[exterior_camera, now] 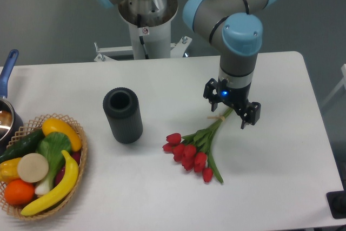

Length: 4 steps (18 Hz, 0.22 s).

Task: Place the flowers on the table
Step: 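Raise the open gripper up away from the tulips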

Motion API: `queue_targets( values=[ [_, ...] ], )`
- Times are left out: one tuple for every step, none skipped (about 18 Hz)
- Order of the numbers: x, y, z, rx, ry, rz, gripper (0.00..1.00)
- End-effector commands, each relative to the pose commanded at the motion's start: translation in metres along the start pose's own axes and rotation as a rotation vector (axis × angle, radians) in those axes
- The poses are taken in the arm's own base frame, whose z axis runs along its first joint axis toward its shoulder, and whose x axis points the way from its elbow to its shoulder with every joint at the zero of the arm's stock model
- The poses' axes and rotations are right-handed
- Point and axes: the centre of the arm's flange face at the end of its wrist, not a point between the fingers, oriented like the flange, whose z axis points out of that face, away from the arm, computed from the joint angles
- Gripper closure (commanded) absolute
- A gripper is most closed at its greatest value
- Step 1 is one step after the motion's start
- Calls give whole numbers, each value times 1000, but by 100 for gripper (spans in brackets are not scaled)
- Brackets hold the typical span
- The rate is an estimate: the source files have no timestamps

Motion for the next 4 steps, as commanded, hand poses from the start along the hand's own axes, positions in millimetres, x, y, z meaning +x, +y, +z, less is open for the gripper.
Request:
queue_targets(
  values=[
    [-4,-2,-9,-5,18,-1,0],
    [-9,-2,-15,-10,34,-2,0],
    [-13,-2,-22,-13,42,-7,0],
    [-19,-2,-27,-17,58,-4,0]
  ],
)
